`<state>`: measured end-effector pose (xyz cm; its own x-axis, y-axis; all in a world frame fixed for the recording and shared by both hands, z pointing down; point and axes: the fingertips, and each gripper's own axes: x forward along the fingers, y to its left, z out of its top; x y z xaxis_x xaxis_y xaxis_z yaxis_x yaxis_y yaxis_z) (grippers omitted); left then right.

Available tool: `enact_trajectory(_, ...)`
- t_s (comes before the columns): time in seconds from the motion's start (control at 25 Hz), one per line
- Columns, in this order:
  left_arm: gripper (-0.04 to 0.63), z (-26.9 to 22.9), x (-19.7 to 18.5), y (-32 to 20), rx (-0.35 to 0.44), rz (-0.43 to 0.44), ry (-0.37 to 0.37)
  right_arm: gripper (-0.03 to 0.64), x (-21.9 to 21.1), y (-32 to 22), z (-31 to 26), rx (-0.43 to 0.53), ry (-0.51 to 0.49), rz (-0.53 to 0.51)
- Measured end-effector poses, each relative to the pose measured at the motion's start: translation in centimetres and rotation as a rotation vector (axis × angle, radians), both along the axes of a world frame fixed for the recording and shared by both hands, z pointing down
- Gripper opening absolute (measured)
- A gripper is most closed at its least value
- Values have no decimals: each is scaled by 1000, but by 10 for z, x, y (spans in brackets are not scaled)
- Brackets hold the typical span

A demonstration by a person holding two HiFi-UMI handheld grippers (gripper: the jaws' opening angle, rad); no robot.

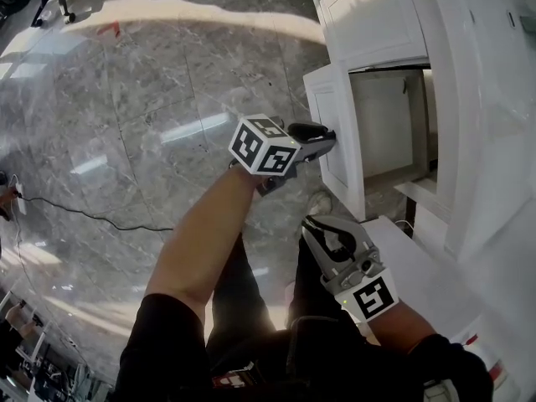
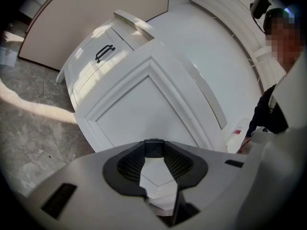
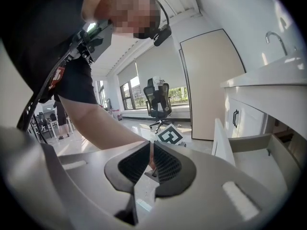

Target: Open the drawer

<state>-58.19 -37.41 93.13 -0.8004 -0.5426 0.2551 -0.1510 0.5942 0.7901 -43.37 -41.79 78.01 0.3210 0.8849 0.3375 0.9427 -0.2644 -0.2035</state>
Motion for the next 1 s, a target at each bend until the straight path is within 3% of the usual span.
enact_trajectory(0.68,123,-3,8,5,7,-55,43,-2,-9,-27,-23,-17,-26,29)
enact_trajectory(1.0,123,-1,18,7,15,-117,147,-2,-22,-55,-42,-22,-39,71)
